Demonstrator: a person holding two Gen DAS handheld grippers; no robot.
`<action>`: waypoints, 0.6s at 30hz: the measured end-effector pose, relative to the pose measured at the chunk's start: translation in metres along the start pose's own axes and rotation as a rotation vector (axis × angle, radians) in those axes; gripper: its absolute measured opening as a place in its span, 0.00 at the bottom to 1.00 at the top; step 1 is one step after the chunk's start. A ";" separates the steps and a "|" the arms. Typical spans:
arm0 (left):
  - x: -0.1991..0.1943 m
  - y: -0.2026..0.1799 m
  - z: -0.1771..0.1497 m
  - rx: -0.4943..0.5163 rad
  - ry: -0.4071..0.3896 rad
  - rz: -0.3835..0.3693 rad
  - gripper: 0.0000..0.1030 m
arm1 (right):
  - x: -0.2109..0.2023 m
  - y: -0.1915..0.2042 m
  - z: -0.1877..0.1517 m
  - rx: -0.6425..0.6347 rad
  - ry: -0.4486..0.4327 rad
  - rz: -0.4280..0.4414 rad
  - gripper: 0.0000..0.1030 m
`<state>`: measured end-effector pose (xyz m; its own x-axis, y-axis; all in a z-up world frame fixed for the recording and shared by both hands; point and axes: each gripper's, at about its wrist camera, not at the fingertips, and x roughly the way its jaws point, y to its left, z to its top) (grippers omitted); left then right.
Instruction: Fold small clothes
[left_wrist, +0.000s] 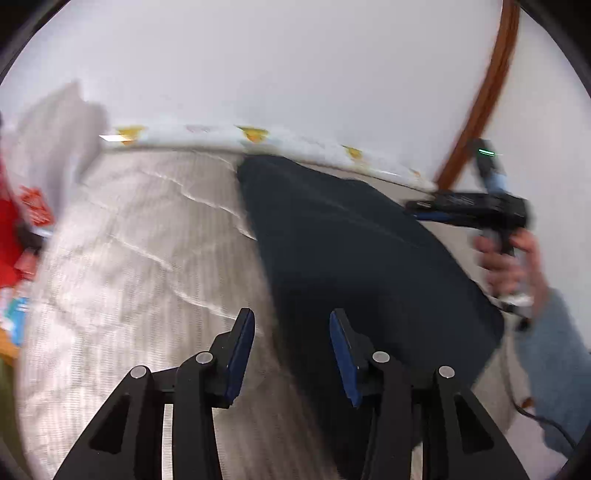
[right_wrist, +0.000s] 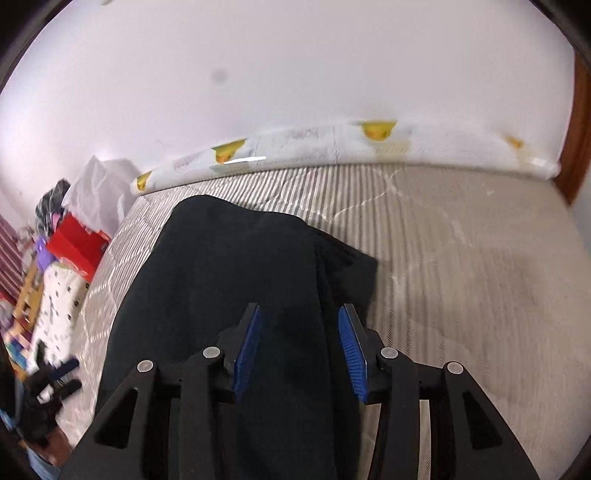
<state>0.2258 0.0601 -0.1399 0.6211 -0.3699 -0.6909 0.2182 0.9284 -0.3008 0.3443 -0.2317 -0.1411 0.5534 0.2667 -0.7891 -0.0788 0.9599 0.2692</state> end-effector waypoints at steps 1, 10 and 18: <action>0.007 -0.003 -0.003 0.006 0.022 -0.036 0.39 | 0.012 -0.004 0.004 0.024 0.027 0.014 0.42; 0.020 -0.015 -0.008 0.031 0.038 -0.032 0.42 | -0.015 -0.003 0.008 -0.083 -0.128 0.062 0.04; 0.019 -0.027 -0.009 0.051 0.047 0.023 0.44 | 0.023 -0.023 0.001 -0.052 -0.047 -0.045 0.05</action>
<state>0.2251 0.0279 -0.1504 0.5908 -0.3487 -0.7276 0.2430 0.9368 -0.2517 0.3598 -0.2477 -0.1646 0.5957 0.2198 -0.7726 -0.0955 0.9744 0.2036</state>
